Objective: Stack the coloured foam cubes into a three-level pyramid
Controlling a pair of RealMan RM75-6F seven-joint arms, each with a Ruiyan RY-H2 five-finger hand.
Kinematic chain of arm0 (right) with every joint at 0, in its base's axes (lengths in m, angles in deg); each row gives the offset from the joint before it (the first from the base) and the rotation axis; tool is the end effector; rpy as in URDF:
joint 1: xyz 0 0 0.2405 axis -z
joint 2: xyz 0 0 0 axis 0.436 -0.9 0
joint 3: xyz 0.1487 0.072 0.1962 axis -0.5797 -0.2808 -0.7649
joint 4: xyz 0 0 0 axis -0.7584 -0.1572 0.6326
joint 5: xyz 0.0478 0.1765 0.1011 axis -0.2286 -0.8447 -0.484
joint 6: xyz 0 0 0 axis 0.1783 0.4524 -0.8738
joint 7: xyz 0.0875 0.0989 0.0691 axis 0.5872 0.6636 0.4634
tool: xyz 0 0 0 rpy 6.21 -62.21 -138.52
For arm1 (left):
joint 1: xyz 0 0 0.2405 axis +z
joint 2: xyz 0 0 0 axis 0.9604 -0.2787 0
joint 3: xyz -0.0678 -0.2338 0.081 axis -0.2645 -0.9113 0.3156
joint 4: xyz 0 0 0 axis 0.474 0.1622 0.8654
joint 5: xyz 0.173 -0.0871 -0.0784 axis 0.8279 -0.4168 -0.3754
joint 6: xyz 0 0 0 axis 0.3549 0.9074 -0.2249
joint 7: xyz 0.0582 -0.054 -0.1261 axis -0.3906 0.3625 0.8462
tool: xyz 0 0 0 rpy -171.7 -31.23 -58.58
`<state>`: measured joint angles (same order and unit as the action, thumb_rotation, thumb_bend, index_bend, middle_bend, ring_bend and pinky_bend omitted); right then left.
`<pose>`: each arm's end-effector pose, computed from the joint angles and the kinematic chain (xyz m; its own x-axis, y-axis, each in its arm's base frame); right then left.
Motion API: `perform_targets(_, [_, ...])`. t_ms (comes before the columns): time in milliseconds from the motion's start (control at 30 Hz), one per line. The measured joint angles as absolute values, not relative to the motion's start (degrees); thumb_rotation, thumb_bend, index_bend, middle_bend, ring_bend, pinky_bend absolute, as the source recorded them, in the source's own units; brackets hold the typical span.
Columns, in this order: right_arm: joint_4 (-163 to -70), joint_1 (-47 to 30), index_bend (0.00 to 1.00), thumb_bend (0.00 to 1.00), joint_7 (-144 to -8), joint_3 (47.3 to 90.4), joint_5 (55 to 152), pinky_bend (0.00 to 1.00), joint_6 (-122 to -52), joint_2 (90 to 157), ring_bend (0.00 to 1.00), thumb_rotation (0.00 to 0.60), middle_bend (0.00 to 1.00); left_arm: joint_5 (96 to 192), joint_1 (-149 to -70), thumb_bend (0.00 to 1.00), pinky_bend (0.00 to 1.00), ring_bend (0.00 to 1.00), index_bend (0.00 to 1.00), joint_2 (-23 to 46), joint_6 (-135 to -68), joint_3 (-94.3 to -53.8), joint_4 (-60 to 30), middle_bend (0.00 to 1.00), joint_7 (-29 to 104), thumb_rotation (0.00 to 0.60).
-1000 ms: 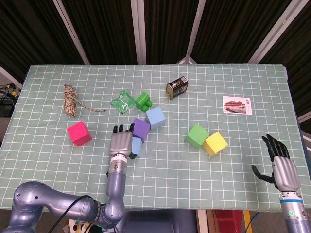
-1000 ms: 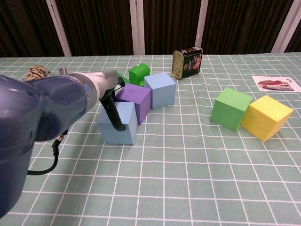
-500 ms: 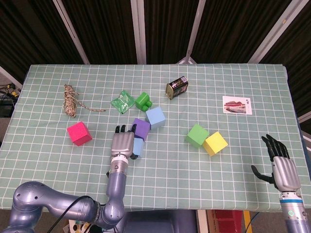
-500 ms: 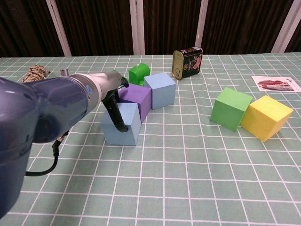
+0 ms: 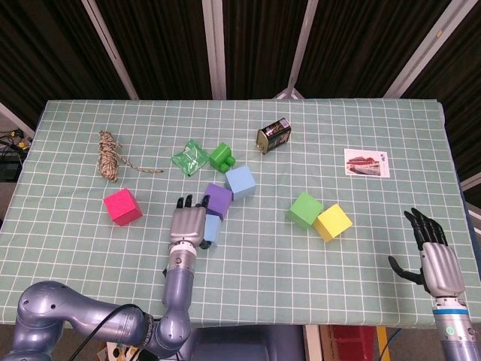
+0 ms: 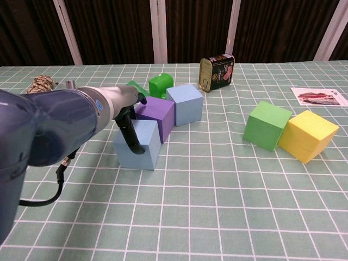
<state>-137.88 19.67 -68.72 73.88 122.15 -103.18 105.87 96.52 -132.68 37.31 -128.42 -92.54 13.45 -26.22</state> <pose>-0.3038 -0.1999 0.1430 0.1591 -0.0446 0.9863 -0.9860 0.0426 0.1610 -0.0285 0.3077 -0.0561 0.4202 0.4161 0.8064 0.8814 0.0242 -0.4718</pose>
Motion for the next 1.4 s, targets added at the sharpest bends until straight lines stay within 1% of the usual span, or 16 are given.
perform_targets(167, [-137.9, 19.6, 0.00, 0.31, -68.8, 73.9, 122.2, 0.00, -103.1, 105.9, 0.00, 0.600, 0.00, 96.5, -132.5, 0.21, 0.00, 0.00, 0.00, 36.9, -128.5, -92.7, 13.9, 0.20, -26.1, 0.600])
perform_targets(400, [-137.9, 19.6, 0.00, 0.31, -68.9, 73.9, 122.2, 0.00, -103.1, 106.0, 0.00, 0.600, 0.00, 96.9, -132.1, 0.20, 0.00, 0.00, 0.00, 36.5, -128.4, -92.7, 14.6, 0.16, -25.7, 0.600])
perform_targets(567, [-137.8, 19.6, 0.00, 0.31, -68.8, 73.9, 122.1, 0.00, -103.0, 106.0, 0.00, 0.600, 0.00, 97.1, -131.7, 0.17, 0.00, 0.00, 0.00, 35.7, -128.8, -92.3, 16.2, 0.14, -25.7, 0.600])
perform_targets(700, [-137.8, 19.6, 0.00, 0.31, -68.8, 73.9, 122.2, 0.00, -103.2, 105.9, 0.00, 0.600, 0.00, 97.1, -131.0, 0.17, 0.00, 0.00, 0.00, 34.3, -129.5, -92.0, 18.7, 0.14, -25.9, 0.600])
perform_targets(900, [-137.9, 19.7, 0.00, 0.31, -69.2, 74.1, 122.6, 0.00, -103.5, 105.9, 0.00, 0.600, 0.00, 98.2, -129.2, 0.17, 0.00, 0.00, 0.00, 30.5, -130.4, -91.0, 24.6, 0.14, -25.5, 0.600])
perform_targets(1133, [-137.9, 19.7, 0.00, 0.31, -69.5, 74.2, 122.7, 0.00, -103.4, 106.0, 0.00, 0.600, 0.00, 102.3, -125.8, 0.17, 0.00, 0.00, 0.00, 23.3, -131.3, -88.6, 32.8, 0.14, -23.7, 0.600])
perform_targets(1233, [-137.9, 19.7, 0.00, 0.31, -69.8, 74.3, 122.8, 0.00, -103.4, 106.1, 0.00, 0.600, 0.00, 104.2, -124.4, 0.17, 0.00, 0.00, 0.00, 20.3, -131.7, -87.6, 35.0, 0.13, -22.9, 0.600])
perform_targets(1400, [-138.1, 19.8, 0.00, 0.31, -70.1, 74.3, 122.9, 0.00, -103.7, 106.1, 0.00, 0.600, 0.00, 106.7, -121.9, 0.10, 0.00, 0.00, 0.00, 15.0, -132.2, -86.0, 36.4, 0.07, -21.3, 0.600])
